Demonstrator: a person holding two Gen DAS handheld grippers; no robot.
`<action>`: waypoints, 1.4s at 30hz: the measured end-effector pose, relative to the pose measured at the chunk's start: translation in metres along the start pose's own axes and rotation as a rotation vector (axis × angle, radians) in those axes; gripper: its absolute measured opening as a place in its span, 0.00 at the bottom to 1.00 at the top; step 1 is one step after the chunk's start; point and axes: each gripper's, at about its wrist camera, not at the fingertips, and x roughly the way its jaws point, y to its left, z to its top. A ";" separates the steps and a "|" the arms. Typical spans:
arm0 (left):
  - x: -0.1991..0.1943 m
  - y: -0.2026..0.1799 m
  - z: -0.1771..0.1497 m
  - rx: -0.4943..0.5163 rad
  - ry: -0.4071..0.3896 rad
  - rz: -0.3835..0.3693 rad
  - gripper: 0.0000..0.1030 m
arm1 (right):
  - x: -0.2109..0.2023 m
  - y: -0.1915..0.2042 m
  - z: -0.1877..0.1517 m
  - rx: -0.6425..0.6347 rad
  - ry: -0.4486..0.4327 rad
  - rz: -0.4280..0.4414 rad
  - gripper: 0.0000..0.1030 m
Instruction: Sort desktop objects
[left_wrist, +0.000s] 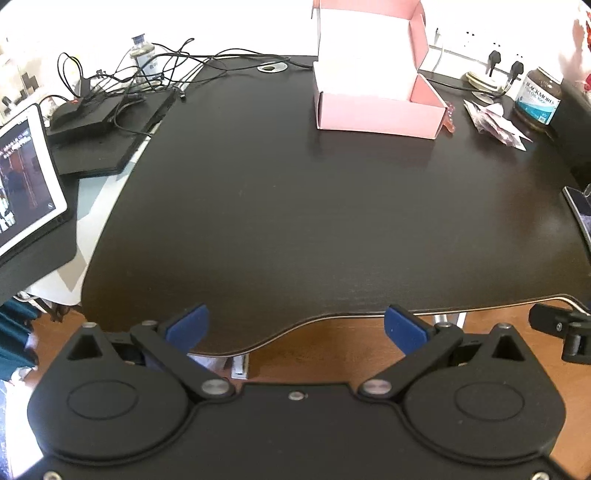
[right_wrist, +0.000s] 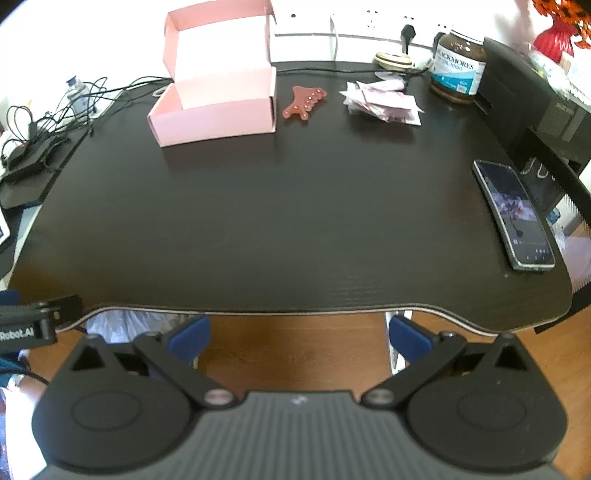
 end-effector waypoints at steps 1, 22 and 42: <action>0.000 0.001 0.000 -0.004 -0.002 -0.006 1.00 | 0.000 0.000 0.001 0.002 0.003 0.000 0.99; 0.002 0.000 0.002 0.003 -0.024 0.057 1.00 | -0.008 0.006 0.006 -0.044 0.007 -0.025 0.99; 0.002 -0.005 0.002 0.024 -0.039 0.085 1.00 | -0.006 0.009 0.004 -0.076 0.009 -0.073 0.99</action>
